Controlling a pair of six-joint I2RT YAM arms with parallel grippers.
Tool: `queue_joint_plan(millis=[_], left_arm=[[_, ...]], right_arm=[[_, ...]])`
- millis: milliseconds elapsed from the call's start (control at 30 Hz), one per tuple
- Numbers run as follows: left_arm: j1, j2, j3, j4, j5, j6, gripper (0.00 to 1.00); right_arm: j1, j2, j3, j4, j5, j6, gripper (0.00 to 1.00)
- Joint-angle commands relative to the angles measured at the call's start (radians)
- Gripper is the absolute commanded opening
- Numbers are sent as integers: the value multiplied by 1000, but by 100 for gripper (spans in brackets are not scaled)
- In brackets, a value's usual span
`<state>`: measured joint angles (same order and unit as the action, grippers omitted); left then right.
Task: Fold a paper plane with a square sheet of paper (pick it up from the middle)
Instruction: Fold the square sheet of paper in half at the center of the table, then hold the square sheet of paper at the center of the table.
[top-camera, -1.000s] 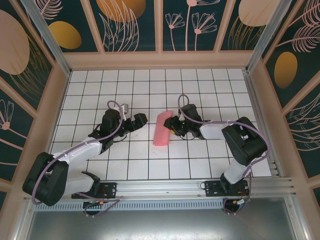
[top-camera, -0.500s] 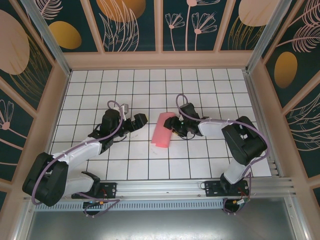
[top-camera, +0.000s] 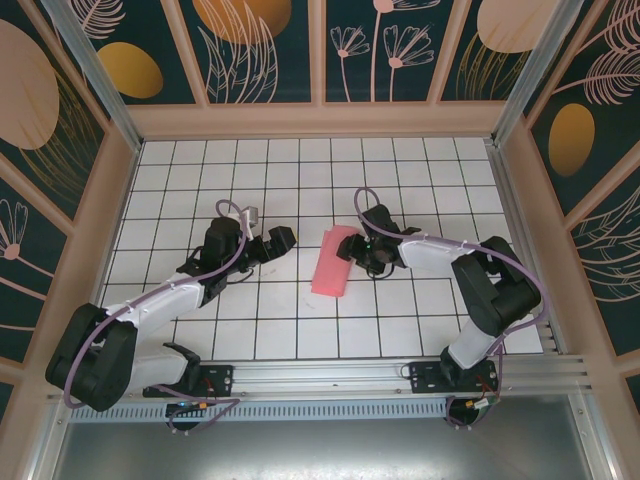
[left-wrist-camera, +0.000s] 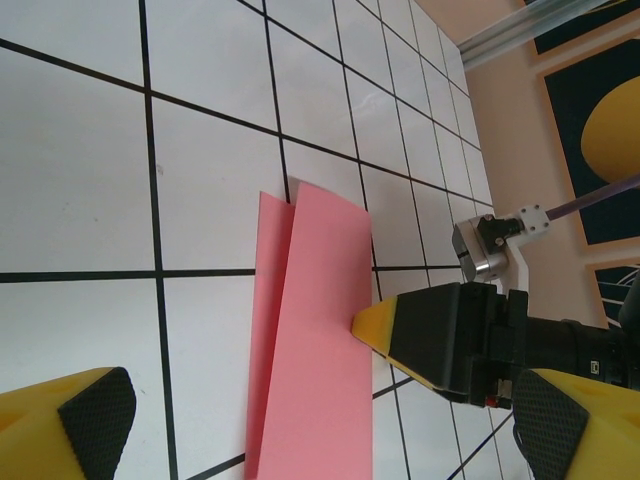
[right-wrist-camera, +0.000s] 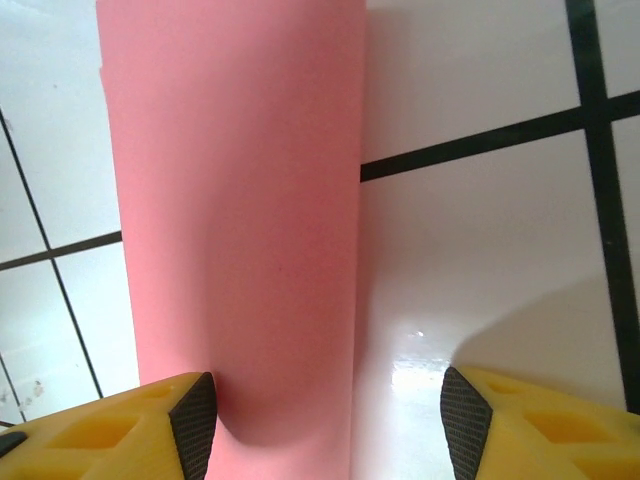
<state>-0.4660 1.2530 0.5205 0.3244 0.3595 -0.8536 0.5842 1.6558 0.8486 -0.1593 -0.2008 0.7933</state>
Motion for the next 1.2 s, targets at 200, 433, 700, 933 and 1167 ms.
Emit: queue_joint_plan(millis=[200,433,700,933,1167], left_arm=[[-5,12,31,-16,16,29,99],[-4,11,31,-23,14,32,98],[-5,14,33,-24,16,33,98],[-5,19,35,-26,22,34,96],[-5,23,38,-26,25,37,95]], right_arm=[[8,46,52,-77,14,-82,65],[9,83,73,-114,11,-127,67],[11,134,103,-149,26,-132,70],[18,174,140,-206,63,-125,72],[25,202,162,-242,90,-119,74]])
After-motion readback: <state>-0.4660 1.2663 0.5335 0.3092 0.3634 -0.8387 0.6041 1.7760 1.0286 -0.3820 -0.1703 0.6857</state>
